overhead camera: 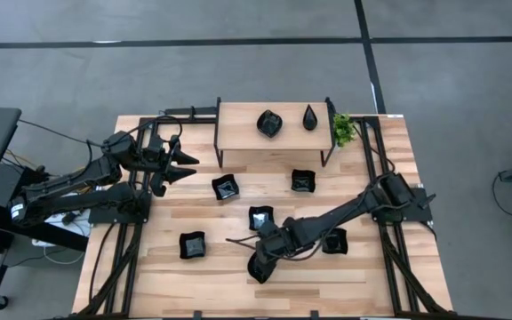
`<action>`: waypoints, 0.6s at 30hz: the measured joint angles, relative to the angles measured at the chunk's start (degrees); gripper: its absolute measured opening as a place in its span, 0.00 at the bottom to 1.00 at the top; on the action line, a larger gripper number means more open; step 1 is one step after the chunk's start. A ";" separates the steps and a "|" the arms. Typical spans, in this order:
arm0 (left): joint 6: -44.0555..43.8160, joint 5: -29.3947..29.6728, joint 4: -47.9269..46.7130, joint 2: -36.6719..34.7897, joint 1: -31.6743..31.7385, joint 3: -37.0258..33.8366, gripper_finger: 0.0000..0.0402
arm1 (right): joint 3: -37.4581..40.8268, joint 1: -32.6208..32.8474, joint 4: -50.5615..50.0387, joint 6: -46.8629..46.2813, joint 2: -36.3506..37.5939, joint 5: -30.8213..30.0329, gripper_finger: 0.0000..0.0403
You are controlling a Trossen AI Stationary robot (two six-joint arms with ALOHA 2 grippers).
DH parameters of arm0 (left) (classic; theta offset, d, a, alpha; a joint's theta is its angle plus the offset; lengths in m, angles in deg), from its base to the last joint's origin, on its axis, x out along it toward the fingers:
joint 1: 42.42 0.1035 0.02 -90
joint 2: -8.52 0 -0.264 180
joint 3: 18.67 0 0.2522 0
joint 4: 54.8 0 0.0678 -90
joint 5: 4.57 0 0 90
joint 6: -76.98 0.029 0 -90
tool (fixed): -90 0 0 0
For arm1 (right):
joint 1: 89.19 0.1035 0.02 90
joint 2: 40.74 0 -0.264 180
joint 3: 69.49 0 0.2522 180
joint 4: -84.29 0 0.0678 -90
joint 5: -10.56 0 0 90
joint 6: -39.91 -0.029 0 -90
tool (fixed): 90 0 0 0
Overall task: Pick & Place Mini shaped plates
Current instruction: Stack the leaf-shaped plate on top of the leaf-shaped plates on the shelf
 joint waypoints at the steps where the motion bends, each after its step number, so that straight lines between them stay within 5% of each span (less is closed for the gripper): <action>1: 0.00 0.00 0.00 0.00 0.01 0.00 0.40 | 0.33 0.03 0.71 0.14 -0.03 0.19 0.29; 18: 0.01 0.00 0.02 0.00 0.01 0.00 0.40 | 5.65 0.77 9.03 -3.19 2.77 1.94 0.24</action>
